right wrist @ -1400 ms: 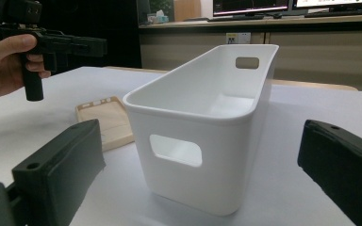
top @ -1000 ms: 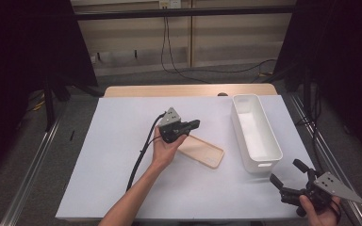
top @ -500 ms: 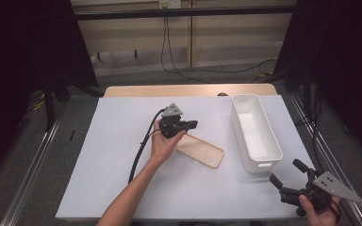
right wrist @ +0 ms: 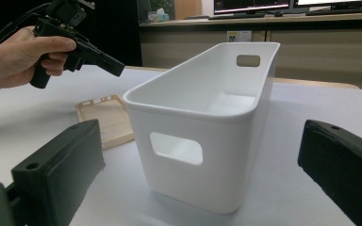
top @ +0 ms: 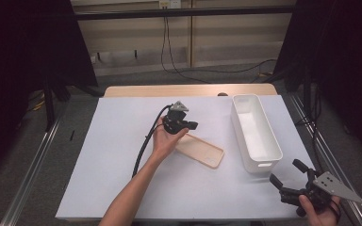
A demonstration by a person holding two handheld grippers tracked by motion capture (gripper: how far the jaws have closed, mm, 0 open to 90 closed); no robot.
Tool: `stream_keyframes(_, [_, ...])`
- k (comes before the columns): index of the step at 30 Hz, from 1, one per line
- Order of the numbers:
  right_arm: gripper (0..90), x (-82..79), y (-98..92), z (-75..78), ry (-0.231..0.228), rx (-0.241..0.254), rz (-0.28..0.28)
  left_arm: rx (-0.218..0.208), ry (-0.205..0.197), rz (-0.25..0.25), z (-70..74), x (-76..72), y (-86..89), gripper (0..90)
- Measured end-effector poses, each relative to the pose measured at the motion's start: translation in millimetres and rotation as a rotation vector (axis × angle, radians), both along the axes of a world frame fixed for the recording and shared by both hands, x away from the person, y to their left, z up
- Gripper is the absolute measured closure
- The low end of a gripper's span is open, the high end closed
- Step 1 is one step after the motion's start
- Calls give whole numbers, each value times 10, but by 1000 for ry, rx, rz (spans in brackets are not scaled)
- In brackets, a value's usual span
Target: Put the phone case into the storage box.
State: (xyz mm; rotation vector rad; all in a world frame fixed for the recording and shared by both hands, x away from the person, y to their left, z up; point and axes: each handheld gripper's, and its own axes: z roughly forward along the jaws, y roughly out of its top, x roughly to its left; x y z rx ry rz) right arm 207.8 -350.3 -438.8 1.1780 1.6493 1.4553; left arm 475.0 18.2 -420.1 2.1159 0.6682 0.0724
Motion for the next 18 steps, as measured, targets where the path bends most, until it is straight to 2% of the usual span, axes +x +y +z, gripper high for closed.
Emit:
stream_keyframes(3, [4, -1, 2, 0, 0, -1, 1, 35, 9, 8, -6, 34, -36, 900])
stream_keyframes(8, [4, 1, 0, -1, 1, -1, 2, 72, 41, -19, -40, 84, -87, 900])
stream_keyframes(9, [4, 1, 0, -1, 1, -1, 2, 92, 35, -19, -47, 90, -95, 900])
stream_keyframes(14, [5, 0, 2, -1, 1, -4, 5, 117, 62, 0, -126, 132, -101, 900])
stream_keyframes(15, [5, 0, 2, -1, 1, -4, 5, 128, 54, 11, -139, 145, -93, 900])
stream_keyframes(18, [4, 1, 1, -3, 2, -4, 5, 140, 68, 30, -188, 178, -76, 900])
